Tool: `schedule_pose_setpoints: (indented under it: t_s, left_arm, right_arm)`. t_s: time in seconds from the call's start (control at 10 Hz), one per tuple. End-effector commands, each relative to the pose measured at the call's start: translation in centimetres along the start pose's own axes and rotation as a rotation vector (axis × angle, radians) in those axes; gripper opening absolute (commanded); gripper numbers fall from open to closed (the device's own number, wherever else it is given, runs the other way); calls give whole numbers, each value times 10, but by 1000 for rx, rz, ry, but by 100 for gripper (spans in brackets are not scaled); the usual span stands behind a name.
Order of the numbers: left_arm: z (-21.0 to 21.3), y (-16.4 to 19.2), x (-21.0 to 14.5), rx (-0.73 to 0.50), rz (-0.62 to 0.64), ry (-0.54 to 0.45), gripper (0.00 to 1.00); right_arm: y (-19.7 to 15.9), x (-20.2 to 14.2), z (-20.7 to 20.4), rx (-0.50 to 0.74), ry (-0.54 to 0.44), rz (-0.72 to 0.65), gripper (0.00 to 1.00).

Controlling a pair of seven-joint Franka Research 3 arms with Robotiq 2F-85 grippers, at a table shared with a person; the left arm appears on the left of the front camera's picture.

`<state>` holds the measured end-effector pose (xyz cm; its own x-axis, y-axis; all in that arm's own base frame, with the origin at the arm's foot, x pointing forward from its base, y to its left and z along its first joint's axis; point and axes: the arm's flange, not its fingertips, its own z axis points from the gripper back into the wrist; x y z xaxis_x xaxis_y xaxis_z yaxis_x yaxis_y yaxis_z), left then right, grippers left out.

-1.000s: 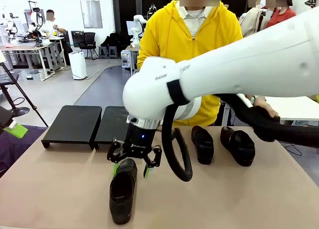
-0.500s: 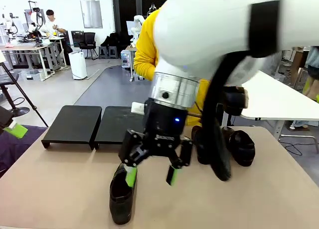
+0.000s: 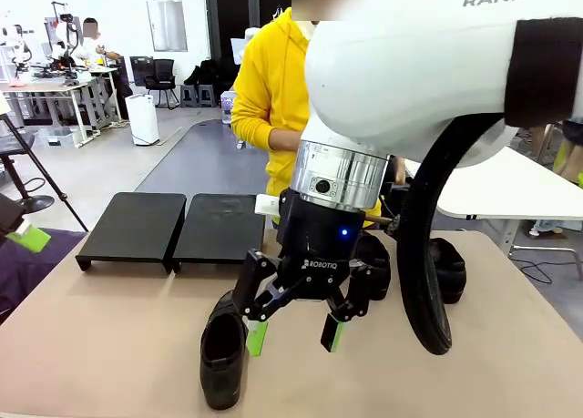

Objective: Organize the shoes by placing them on the stand.
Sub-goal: Pick up one Shoe and place it in the middle of the table.

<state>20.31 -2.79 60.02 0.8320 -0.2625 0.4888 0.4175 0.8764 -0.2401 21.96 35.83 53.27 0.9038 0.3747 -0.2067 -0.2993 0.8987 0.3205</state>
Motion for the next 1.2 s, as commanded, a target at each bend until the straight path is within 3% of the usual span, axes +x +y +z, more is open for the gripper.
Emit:
schedule_pose_setpoints:
  t_s: [0.0,0.1,0.3,0.5,0.7,0.9,1.1]
  left_arm:
    - [0,1,1,-9,-2,-10,100]
    - [0,1,1,-9,-2,-10,100]
    - [0,1,1,-9,-2,-10,100]
    - [0,1,1,-9,-2,-10,100]
    - [0,1,1,-9,-2,-10,100]
    - [0,1,1,-9,-2,-10,100]
    - [0,1,1,-9,-2,-10,100]
  right_arm:
    - [-8,9,7,77,61,82,100]
    - [-28,-3,18,114,85,132,100]
    - [-125,-52,67,247,72,137,100]
    - [-244,-100,100,537,-84,53,100]
    - [-349,-154,97,743,-359,7,100]
    - [-399,-207,75,794,-623,-34,100]
    - [-395,-218,59,694,-686,-87,100]
